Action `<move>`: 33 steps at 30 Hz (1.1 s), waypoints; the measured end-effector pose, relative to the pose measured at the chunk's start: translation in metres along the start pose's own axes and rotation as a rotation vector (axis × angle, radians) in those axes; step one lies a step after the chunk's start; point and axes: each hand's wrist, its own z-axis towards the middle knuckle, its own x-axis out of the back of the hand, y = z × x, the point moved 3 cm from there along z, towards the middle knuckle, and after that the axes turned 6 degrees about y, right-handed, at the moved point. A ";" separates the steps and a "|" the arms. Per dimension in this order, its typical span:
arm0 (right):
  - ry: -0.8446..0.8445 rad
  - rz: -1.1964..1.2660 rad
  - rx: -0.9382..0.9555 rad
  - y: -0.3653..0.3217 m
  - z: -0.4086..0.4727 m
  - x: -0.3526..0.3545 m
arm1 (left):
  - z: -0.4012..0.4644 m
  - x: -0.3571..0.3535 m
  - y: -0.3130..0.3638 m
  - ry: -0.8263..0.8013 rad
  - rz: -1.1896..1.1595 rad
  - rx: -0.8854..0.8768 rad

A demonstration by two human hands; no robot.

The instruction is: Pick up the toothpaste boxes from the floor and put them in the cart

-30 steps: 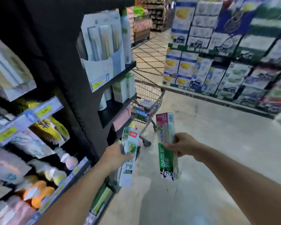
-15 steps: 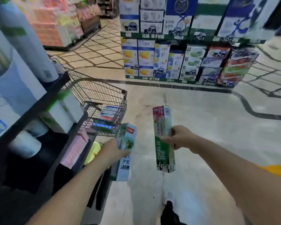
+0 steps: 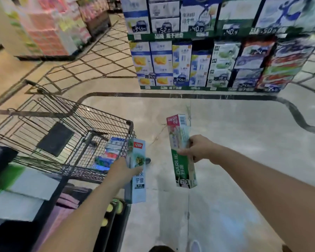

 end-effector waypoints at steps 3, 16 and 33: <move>-0.029 -0.026 0.005 -0.017 0.038 -0.001 | 0.037 0.007 0.008 0.014 -0.003 0.042; -0.180 -0.233 -0.002 -0.159 0.222 -0.056 | 0.209 0.084 0.007 0.042 -0.187 0.174; -0.574 -0.704 0.277 -0.299 0.403 -0.286 | 0.304 0.176 -0.124 0.385 -0.506 0.695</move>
